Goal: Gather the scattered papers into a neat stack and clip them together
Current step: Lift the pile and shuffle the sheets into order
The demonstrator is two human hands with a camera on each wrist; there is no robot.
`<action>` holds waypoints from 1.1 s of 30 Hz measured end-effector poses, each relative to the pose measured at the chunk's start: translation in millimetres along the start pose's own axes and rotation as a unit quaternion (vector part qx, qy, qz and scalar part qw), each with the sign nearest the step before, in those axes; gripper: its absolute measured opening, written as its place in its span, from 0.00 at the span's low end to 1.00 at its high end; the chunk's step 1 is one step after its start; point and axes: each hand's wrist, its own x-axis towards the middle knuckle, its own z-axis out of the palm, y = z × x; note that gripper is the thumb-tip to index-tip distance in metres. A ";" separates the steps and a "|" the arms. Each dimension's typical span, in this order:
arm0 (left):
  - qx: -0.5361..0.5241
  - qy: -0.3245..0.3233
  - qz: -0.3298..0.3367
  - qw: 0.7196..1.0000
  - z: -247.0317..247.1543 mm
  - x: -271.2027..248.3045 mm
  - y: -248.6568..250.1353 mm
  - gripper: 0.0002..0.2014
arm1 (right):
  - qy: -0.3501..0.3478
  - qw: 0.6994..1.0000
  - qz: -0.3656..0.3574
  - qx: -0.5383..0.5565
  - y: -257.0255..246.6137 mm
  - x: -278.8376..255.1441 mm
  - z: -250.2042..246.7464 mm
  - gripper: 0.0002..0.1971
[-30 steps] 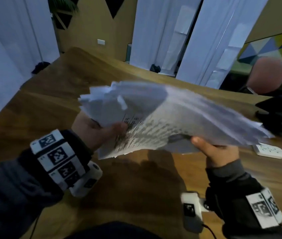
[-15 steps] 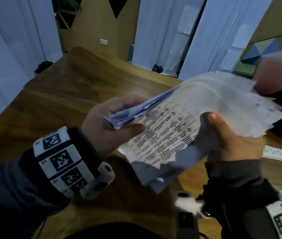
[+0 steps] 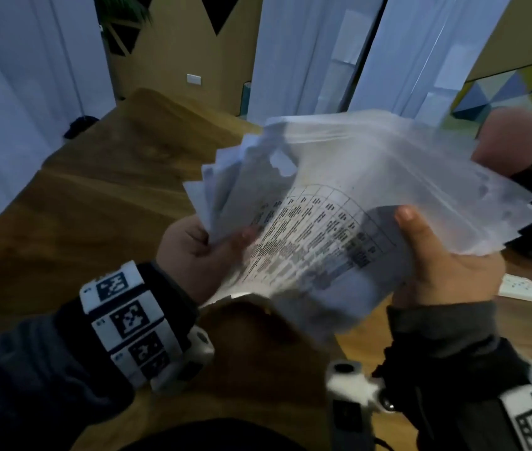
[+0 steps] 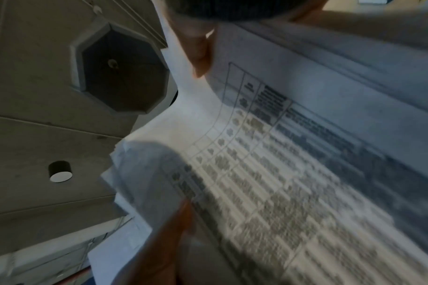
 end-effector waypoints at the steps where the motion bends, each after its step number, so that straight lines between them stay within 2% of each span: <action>1: 0.005 -0.011 0.013 1.000 3.8 -4.0 -0.4 0.04 | 0.012 0.999 -0.035 -0.002 1.9 -2.1 -1.2 0.21; 2: 0.003 -0.022 0.016 1.000 5.6 -6.8 -0.9 0.03 | 0.000 0.998 -0.060 -0.005 0.2 -9.2 1.0 0.16; 4: 0.027 -0.044 0.042 0.998 7.8 -10.0 0.8 0.05 | -0.006 0.994 -0.103 -0.021 3.0 -19.2 7.7 0.15; 6: 0.053 -0.040 0.049 0.997 5.7 -9.3 -1.6 0.09 | -0.044 0.995 -0.089 0.014 11.7 -15.7 7.8 0.15; 7: 0.058 -0.030 0.035 0.997 4.4 -8.1 -6.1 0.11 | -0.042 0.996 -0.074 0.028 16.7 -14.1 8.6 0.15; 9: 0.074 -0.008 -0.005 0.997 2.9 -3.9 -12.5 0.13 | -0.056 0.995 -0.082 0.010 26.3 -10.8 5.9 0.19; 12: 0.087 0.010 -0.032 0.996 0.6 3.7 -20.7 0.16 | -0.038 0.993 -0.108 -0.036 31.3 -8.0 2.4 0.28; 16: 0.069 0.023 -0.076 0.994 -1.0 12.8 -23.6 0.14 | -0.023 0.972 -0.220 -0.085 32.2 2.6 -4.4 0.35; 19: 0.044 0.017 -0.076 0.996 -0.9 16.4 -22.6 0.17 | -0.057 0.940 -0.310 -0.130 28.2 11.8 -4.6 0.37; 21: 0.033 0.015 -0.087 0.996 -2.4 19.1 -22.1 0.17 | -0.066 0.904 -0.373 -0.200 23.3 18.2 -4.8 0.33; 23: 0.032 0.016 -0.114 0.993 -4.7 21.8 -23.0 0.21 | -0.066 0.872 -0.408 -0.263 18.0 25.2 -3.9 0.21; 25: 0.036 0.012 -0.128 0.991 -6.3 22.7 -22.4 0.22 | -0.060 0.872 -0.396 -0.282 13.2 26.6 -0.4 0.12; 28: 0.025 -0.002 -0.125 0.992 -7.8 21.6 -20.0 0.20 | -0.054 0.881 -0.378 -0.280 5.7 26.8 7.0 0.07; 31: 0.017 -0.004 -0.137 0.990 -10.3 21.1 -20.0 0.26 | -0.057 0.873 -0.392 -0.284 -0.6 23.2 15.0 0.05; 33: 0.022 0.001 -0.139 0.990 -11.4 21.3 -19.8 0.31 | -0.065 0.873 -0.399 -0.272 0.2 23.4 16.1 0.09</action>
